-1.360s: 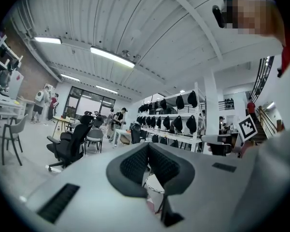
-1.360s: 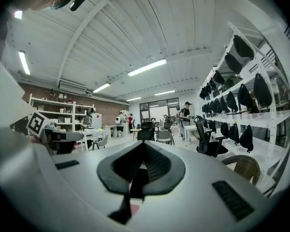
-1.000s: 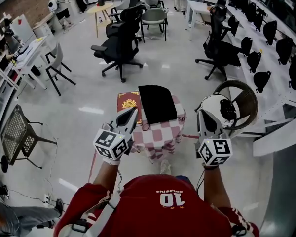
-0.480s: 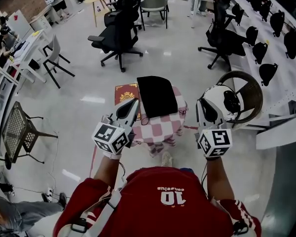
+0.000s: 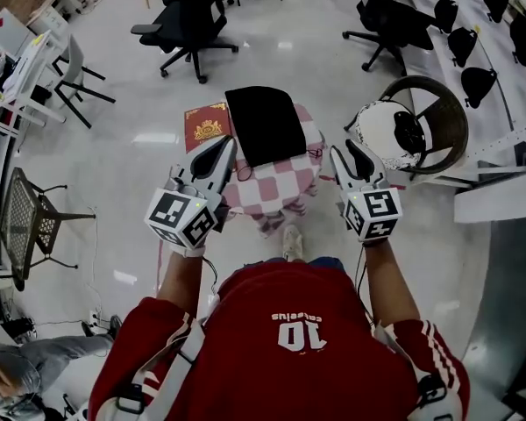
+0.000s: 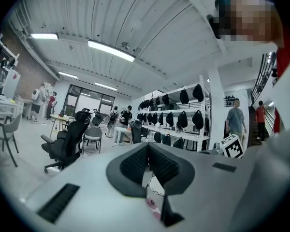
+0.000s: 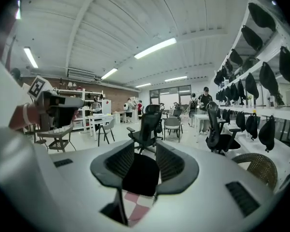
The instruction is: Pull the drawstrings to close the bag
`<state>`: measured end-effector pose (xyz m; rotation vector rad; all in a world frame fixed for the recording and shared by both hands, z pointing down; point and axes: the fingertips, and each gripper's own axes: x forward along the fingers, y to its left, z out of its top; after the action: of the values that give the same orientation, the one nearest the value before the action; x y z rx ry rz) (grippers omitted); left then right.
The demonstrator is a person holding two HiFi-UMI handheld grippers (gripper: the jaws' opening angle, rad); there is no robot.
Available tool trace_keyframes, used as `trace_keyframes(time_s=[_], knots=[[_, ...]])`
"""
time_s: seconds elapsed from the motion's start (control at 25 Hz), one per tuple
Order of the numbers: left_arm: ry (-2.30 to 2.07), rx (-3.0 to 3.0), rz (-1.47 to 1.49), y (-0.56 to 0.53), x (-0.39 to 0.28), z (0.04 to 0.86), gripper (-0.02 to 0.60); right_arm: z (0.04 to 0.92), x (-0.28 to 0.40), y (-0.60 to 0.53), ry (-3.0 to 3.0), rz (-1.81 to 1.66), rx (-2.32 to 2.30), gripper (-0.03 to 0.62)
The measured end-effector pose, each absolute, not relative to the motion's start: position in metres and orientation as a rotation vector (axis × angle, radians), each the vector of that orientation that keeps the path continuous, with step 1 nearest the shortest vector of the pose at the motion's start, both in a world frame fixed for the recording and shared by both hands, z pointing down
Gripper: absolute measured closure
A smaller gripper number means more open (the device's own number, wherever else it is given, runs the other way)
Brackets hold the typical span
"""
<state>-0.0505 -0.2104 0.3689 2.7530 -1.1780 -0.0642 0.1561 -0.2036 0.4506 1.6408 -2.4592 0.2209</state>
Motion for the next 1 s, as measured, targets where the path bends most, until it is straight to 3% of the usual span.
trace_keyframes(time_s=[1.0], knots=[[-1.227, 2.67, 0.049, -0.281, -0.015, 0.43, 0.572, 0.706, 0.181, -0.285, -2.239, 0.474, 1.313, 0.461]])
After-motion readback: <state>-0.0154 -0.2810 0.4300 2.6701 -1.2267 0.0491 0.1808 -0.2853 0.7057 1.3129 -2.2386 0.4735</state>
